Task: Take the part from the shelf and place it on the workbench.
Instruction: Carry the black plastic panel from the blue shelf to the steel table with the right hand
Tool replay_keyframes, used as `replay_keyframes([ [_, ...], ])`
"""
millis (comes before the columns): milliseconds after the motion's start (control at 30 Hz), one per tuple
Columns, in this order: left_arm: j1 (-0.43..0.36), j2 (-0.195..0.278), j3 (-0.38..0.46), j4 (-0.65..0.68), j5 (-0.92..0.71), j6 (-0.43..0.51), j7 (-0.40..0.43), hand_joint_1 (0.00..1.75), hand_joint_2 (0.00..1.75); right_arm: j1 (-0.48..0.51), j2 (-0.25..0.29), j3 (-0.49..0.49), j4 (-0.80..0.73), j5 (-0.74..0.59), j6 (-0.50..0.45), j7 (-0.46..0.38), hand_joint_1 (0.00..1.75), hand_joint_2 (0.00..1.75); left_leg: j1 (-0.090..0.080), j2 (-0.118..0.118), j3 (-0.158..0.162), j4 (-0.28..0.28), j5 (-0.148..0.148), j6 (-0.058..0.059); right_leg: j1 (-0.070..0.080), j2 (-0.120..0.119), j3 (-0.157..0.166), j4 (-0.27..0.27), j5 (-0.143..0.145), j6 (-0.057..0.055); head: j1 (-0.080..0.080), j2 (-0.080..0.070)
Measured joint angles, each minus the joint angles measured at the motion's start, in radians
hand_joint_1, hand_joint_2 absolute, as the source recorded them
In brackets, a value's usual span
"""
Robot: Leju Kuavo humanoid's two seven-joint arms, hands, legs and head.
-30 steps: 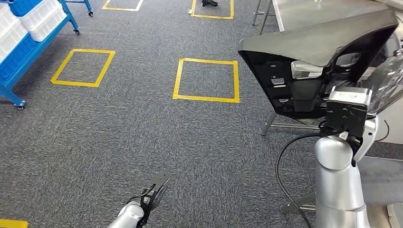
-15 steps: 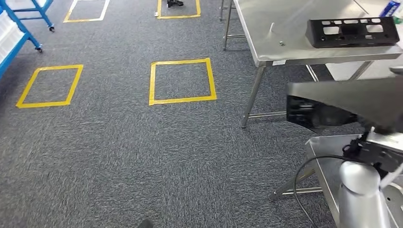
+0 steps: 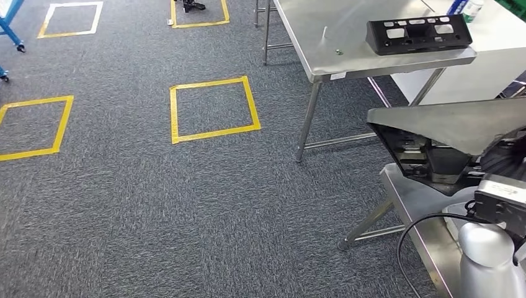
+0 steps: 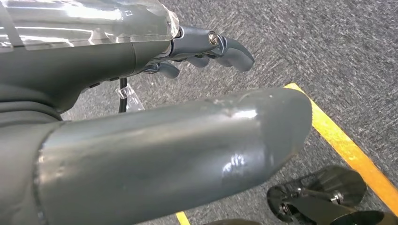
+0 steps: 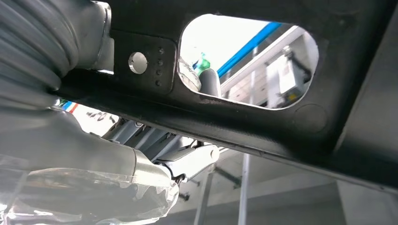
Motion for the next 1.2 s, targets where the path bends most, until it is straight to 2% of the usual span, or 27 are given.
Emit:
replay_keyframes([
  [33, 0.000, 0.001, 0.005, 0.000, 0.002, 0.004, 0.005, 0.00, 0.00, -0.003, -0.004, -0.003, 0.003, 0.000, 0.000, 0.005, 1.75, 1.75, 0.001, 0.011, 0.000, 0.001, -0.001, -0.002, -0.002, -0.004, 0.014, -0.021, 0.019, 0.003, 0.000, 0.000],
  [67, -0.001, 0.002, 0.010, 0.000, 0.002, 0.008, 0.011, 0.00, 0.00, -0.005, -0.007, -0.006, 0.004, 0.000, 0.000, 0.009, 1.75, 1.75, 0.001, 0.020, 0.000, 0.003, -0.003, -0.004, -0.004, -0.014, 0.046, -0.075, 0.049, 0.005, 0.000, 0.000],
  [100, -0.001, 0.004, 0.013, 0.000, 0.001, 0.011, 0.016, 0.00, 0.00, -0.006, -0.010, -0.010, 0.005, 0.000, -0.001, 0.010, 1.75, 1.75, 0.001, 0.029, 0.001, 0.006, -0.006, -0.008, -0.004, -0.035, 0.086, -0.144, 0.078, 0.006, 0.000, 0.000],
  [167, -0.001, 0.007, 0.016, 0.000, -0.005, 0.017, 0.024, 0.00, 0.00, -0.004, -0.011, -0.015, 0.005, 0.002, -0.002, 0.008, 1.75, 1.75, -0.004, 0.043, 0.002, 0.013, -0.012, -0.018, 0.002, -0.071, 0.141, -0.245, 0.108, -0.003, 0.000, 0.000],
  [200, -0.001, 0.009, 0.017, 0.001, -0.007, 0.020, 0.026, 0.00, 0.00, -0.002, -0.011, -0.015, 0.006, 0.005, -0.002, 0.006, 1.75, 1.75, -0.006, 0.052, 0.004, 0.015, -0.014, -0.024, 0.006, -0.077, 0.148, -0.262, 0.108, -0.011, -0.001, 0.000],
  [267, 0.000, 0.011, 0.020, 0.001, -0.009, 0.028, 0.027, 0.00, 0.00, -0.001, -0.011, -0.015, 0.007, 0.016, -0.003, 0.003, 1.75, 1.75, -0.007, 0.070, 0.009, 0.015, -0.018, -0.035, 0.008, -0.055, 0.144, -0.265, 0.109, -0.027, -0.003, 0.000],
  [300, -0.001, 0.012, 0.023, 0.001, -0.010, 0.030, 0.026, 0.00, 0.00, -0.002, -0.011, -0.015, 0.007, 0.021, -0.003, 0.004, 1.75, 1.75, -0.005, 0.066, 0.010, 0.018, -0.023, -0.041, 0.006, -0.044, 0.144, -0.267, 0.111, -0.033, -0.003, 0.000],
  [333, -0.002, 0.014, 0.025, 0.001, -0.010, 0.031, 0.023, 0.00, 0.00, -0.006, -0.011, -0.014, 0.007, 0.026, -0.003, 0.006, 1.75, 1.75, -0.003, 0.049, 0.007, 0.031, -0.036, -0.047, 0.004, -0.034, 0.145, -0.269, 0.114, -0.039, -0.003, 0.000],
  [400, -0.002, 0.017, 0.029, 0.003, -0.012, 0.032, 0.014, 0.00, 0.00, -0.018, -0.011, -0.013, 0.005, 0.038, -0.001, 0.016, 1.75, 1.75, 0.002, -0.001, -0.029, 0.116, -0.091, -0.054, 0.002, -0.016, 0.145, -0.272, 0.117, -0.049, -0.006, 0.000],
  [467, 0.001, 0.017, 0.032, 0.005, -0.013, 0.032, 0.007, 0.00, 0.00, -0.027, -0.014, -0.012, -0.002, 0.048, 0.001, 0.030, 1.75, 1.75, 0.002, -0.025, -0.087, 0.245, -0.151, -0.053, 0.005, 0.005, 0.143, -0.270, 0.118, -0.053, -0.008, 0.000],
  [500, 0.003, 0.018, 0.033, 0.006, -0.013, 0.032, 0.005, 0.00, 0.00, -0.030, -0.016, -0.012, -0.006, 0.051, 0.002, 0.036, 1.75, 1.75, 0.002, -0.027, -0.106, 0.285, -0.159, -0.051, 0.007, 0.017, 0.143, -0.268, 0.118, -0.054, -0.008, 0.000],
  [533, 0.004, 0.018, 0.033, 0.007, -0.013, 0.032, 0.005, 0.00, 0.00, -0.031, -0.018, -0.012, -0.010, 0.054, 0.001, 0.039, 1.75, 1.75, 0.002, -0.028, -0.108, 0.289, -0.146, -0.047, 0.009, 0.029, 0.142, -0.266, 0.117, -0.055, -0.008, 0.000],
  [567, 0.005, 0.019, 0.034, 0.008, -0.013, 0.030, 0.003, 0.00, 0.00, -0.032, -0.020, -0.012, -0.013, 0.056, 0.000, 0.042, 1.75, 1.75, 0.002, -0.032, -0.093, 0.256, -0.117, -0.042, 0.010, 0.042, 0.142, -0.264, 0.117, -0.055, -0.008, 0.000],
  [600, 0.006, 0.020, 0.035, 0.008, -0.013, 0.027, 0.001, 0.00, 0.00, -0.033, -0.022, -0.012, -0.017, 0.058, -0.002, 0.043, 1.75, 1.75, 0.001, -0.044, -0.065, 0.193, -0.078, -0.036, 0.011, 0.055, 0.142, -0.263, 0.117, -0.055, -0.008, 0.000],
  [667, 0.006, 0.023, 0.038, 0.008, -0.013, 0.014, -0.004, 0.00, 0.00, -0.035, -0.028, -0.013, -0.027, 0.062, -0.010, 0.043, 1.75, 1.75, 0.002, -0.087, -0.012, 0.074, -0.032, -0.027, 0.012, 0.076, 0.139, -0.260, 0.117, -0.051, -0.007, 0.000],
  [700, 0.006, 0.024, 0.039, 0.009, -0.014, 0.007, -0.006, 0.00, 0.00, -0.037, -0.032, -0.013, -0.033, 0.062, -0.012, 0.044, 1.75, 1.75, 0.002, -0.102, 0.002, 0.042, -0.025, -0.026, 0.010, 0.086, 0.135, -0.259, 0.118, -0.046, -0.007, 0.000],
  [733, 0.006, 0.024, 0.040, 0.009, -0.014, 0.000, -0.006, 0.00, 0.00, -0.040, -0.038, -0.014, -0.039, 0.062, -0.012, 0.047, 1.75, 1.75, 0.000, -0.106, 0.006, 0.032, -0.027, -0.025, 0.007, 0.096, 0.131, -0.258, 0.120, -0.039, -0.007, 0.000],
  [800, 0.005, 0.025, 0.041, 0.010, -0.014, -0.008, -0.008, 0.00, 0.00, -0.048, -0.054, -0.017, -0.049, 0.066, 0.001, 0.057, 1.75, 1.75, -0.001, -0.086, 0.010, 0.021, -0.022, -0.019, 0.001, 0.108, 0.125, -0.259, 0.123, -0.026, -0.008, 0.000],
  [867, 0.003, 0.025, 0.043, 0.010, -0.012, -0.018, -0.015, 0.00, 0.00, -0.068, -0.072, -0.019, -0.054, 0.078, 0.018, 0.070, 1.75, 1.75, 0.001, -0.063, 0.014, 0.008, -0.014, -0.009, 0.003, 0.070, 0.109, -0.227, 0.100, -0.016, -0.004, 0.000],
  [933, 0.003, 0.026, 0.048, 0.010, -0.011, -0.029, -0.024, 0.00, 0.00, -0.095, -0.085, -0.019, -0.055, 0.095, 0.033, 0.084, 1.75, 1.75, 0.000, -0.040, 0.014, 0.002, -0.011, -0.003, 0.005, 0.017, 0.061, -0.125, 0.041, -0.011, 0.001, 0.000],
  [967, 0.003, 0.026, 0.051, 0.010, -0.010, -0.033, -0.028, 0.00, 0.00, -0.105, -0.090, -0.018, -0.054, 0.102, 0.039, 0.092, 1.75, 1.75, -0.001, -0.029, 0.013, 0.003, -0.011, -0.002, 0.004, 0.006, 0.031, -0.062, 0.014, -0.008, 0.002, 0.000],
  [1000, 0.003, 0.026, 0.053, 0.010, -0.009, -0.037, -0.030, 0.00, 0.00, -0.112, -0.095, -0.017, -0.054, 0.108, 0.042, 0.098, 1.75, 1.75, -0.001, -0.017, 0.013, 0.003, -0.012, -0.002, 0.003, 0.001, 0.011, -0.018, 0.002, -0.005, 0.002, 0.000],
  [1033, 0.003, 0.026, 0.055, 0.010, -0.008, -0.039, -0.032, 0.00, 0.00, -0.118, -0.099, -0.017, -0.054, 0.112, 0.044, 0.102, 1.75, 1.75, -0.001, -0.006, 0.013, 0.004, -0.012, -0.002, 0.001, -0.001, 0.006, -0.005, 0.007, -0.003, 0.002, 0.000],
  [1067, 0.003, 0.026, 0.057, 0.010, -0.007, -0.041, -0.033, 0.00, 0.00, -0.124, -0.104, -0.017, -0.053, 0.117, 0.045, 0.106, 1.75, 1.75, -0.001, 0.005, 0.013, 0.004, -0.014, -0.003, 0.000, -0.004, 0.021, -0.031, 0.030, -0.003, 0.002, 0.000],
  [1100, 0.003, 0.025, 0.058, 0.010, -0.007, -0.042, -0.033, 0.00, 0.00, -0.130, -0.107, -0.017, -0.053, 0.123, 0.045, 0.108, 1.75, 1.75, -0.001, 0.015, 0.015, 0.005, -0.015, -0.005, -0.001, -0.013, 0.054, -0.089, 0.063, -0.003, 0.002, 0.000],
  [1133, 0.003, 0.025, 0.059, 0.010, -0.007, -0.043, -0.034, 0.00, 0.00, -0.136, -0.108, -0.016, -0.053, 0.132, 0.046, 0.110, 1.75, 1.75, -0.002, 0.024, 0.016, 0.006, -0.017, -0.008, 0.002, -0.033, 0.092, -0.159, 0.089, -0.005, 0.002, 0.000],
  [1200, 0.002, 0.024, 0.061, 0.010, -0.005, -0.043, -0.034, 0.00, 0.00, -0.146, -0.110, -0.011, -0.052, 0.153, 0.049, 0.115, 1.75, 1.75, -0.007, 0.039, 0.019, 0.008, -0.022, -0.016, 0.010, -0.061, 0.141, -0.256, 0.117, -0.016, 0.001, 0.000],
])
